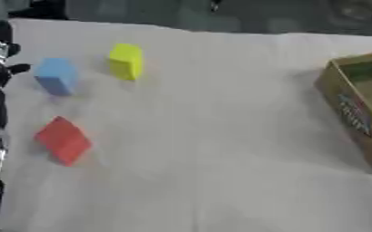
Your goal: Pick up the objects with one hand, pass them to the other hand, and then place them into the box on the other side of the table.
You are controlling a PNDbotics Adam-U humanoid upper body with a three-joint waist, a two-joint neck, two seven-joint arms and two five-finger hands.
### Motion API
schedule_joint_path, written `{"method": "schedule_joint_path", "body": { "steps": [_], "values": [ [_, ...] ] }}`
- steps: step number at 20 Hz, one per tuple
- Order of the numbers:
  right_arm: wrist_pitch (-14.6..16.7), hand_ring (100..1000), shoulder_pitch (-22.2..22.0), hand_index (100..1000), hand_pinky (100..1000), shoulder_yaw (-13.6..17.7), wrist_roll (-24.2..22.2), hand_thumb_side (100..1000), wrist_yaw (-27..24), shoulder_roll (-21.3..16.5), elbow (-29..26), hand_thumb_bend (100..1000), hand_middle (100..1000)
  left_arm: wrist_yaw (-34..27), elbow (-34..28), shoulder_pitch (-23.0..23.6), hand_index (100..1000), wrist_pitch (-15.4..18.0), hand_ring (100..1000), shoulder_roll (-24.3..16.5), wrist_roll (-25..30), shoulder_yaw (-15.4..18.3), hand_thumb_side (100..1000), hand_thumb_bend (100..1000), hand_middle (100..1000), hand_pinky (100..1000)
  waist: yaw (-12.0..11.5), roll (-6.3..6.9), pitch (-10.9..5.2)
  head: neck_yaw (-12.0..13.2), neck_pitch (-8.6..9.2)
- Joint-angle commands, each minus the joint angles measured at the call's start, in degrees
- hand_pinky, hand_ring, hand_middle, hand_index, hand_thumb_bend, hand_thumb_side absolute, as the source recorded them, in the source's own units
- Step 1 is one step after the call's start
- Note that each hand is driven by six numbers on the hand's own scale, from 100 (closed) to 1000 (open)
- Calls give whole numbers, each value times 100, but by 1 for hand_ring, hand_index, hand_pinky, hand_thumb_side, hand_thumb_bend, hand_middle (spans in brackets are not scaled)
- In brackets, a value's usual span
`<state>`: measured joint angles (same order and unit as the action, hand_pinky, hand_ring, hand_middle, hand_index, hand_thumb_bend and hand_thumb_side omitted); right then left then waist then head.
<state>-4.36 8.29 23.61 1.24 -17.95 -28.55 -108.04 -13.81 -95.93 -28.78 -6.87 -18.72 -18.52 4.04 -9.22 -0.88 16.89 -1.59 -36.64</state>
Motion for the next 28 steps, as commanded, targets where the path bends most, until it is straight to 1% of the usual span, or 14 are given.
{"method": "schedule_joint_path", "body": {
  "steps": [1,16,17,18,23,25,28],
  "values": [
    [4,763,24,790,1000,35,-13,605,19,-141,-37,100,773,28,-78,-53,773,5,791,-116,0,16,532,511,567,650,-7,-58,-84,-18,60],
    [8,764,23,791,1000,37,-5,603,27,-160,-41,100,773,161,-110,-102,775,-30,793,-93,-18,30,531,510,571,651,-9,-52,-88,-42,-24],
    [8,764,22,791,1000,40,0,604,25,-161,-40,100,773,178,-119,-117,775,-36,793,-88,-12,24,529,535,571,651,-11,-52,-88,-49,-25],
    [6,764,24,791,1000,41,2,604,25,-165,-34,100,773,195,-131,-133,775,-43,793,-83,-6,16,530,509,571,651,-11,-50,-87,-54,-25],
    [15,764,36,791,1000,48,11,603,14,-200,-5,100,773,253,-154,-163,775,-77,795,-122,36,-21,528,509,573,651,8,-32,-90,-84,-109],
    [16,763,32,791,1000,59,24,604,7,-206,-4,100,773,290,-116,-233,776,-104,795,-256,55,-39,528,506,573,652,17,-20,-91,-77,-127],
    [8,763,27,790,1000,55,20,604,-4,-228,-10,100,773,476,83,-502,778,-199,793,-711,232,-144,521,500,575,655,28,16,-102,-54,-171]
  ]
}}
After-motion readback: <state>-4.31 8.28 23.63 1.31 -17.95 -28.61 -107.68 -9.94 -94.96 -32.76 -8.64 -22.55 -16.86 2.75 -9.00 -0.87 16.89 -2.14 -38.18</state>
